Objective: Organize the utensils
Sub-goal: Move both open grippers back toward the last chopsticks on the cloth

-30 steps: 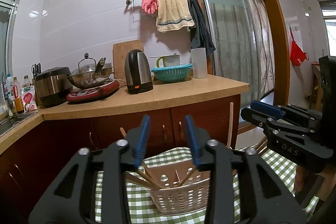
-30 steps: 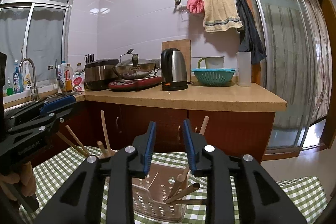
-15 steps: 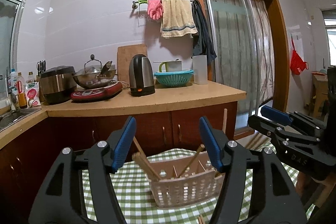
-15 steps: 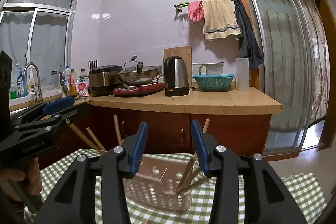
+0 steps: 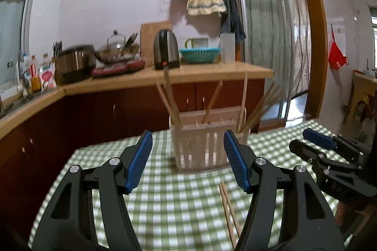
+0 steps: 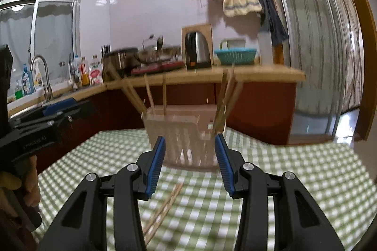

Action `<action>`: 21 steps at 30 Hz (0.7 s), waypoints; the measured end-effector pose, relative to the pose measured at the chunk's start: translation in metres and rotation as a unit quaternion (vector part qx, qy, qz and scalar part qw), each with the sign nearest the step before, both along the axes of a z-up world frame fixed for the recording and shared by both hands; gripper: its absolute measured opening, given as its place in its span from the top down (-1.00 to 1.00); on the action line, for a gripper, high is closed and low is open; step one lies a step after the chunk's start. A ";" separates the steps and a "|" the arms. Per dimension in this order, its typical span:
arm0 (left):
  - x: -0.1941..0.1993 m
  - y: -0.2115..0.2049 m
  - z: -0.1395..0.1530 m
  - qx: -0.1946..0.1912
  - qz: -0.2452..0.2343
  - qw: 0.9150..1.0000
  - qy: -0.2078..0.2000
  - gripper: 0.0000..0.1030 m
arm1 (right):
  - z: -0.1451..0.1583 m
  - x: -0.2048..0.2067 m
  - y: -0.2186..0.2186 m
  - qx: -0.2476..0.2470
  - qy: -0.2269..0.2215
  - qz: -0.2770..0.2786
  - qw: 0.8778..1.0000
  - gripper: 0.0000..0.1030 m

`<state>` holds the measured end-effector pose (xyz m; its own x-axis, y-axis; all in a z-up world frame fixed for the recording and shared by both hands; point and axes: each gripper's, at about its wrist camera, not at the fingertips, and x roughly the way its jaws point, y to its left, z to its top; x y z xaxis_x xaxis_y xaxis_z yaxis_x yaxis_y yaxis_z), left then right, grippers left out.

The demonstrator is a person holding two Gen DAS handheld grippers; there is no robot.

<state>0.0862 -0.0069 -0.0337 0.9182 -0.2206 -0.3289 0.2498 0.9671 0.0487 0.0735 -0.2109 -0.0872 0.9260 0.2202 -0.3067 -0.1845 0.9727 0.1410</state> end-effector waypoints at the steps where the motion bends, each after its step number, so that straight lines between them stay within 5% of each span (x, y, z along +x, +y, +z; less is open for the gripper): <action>1: -0.004 0.002 -0.005 -0.001 0.003 1.000 0.005 -0.19 | -0.008 -0.004 0.003 0.000 0.008 0.000 1.000 0.15; 21: -0.054 0.056 -0.077 0.013 0.061 0.993 0.097 -0.19 | -0.092 -0.034 0.049 0.002 0.108 0.017 0.994 0.15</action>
<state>0.0319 0.0487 -0.1105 0.8568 -0.1001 -0.5059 0.1378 0.9897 0.0376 0.0400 -0.1621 -0.1788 0.8303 0.2523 -0.4969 -0.1825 0.9656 0.1853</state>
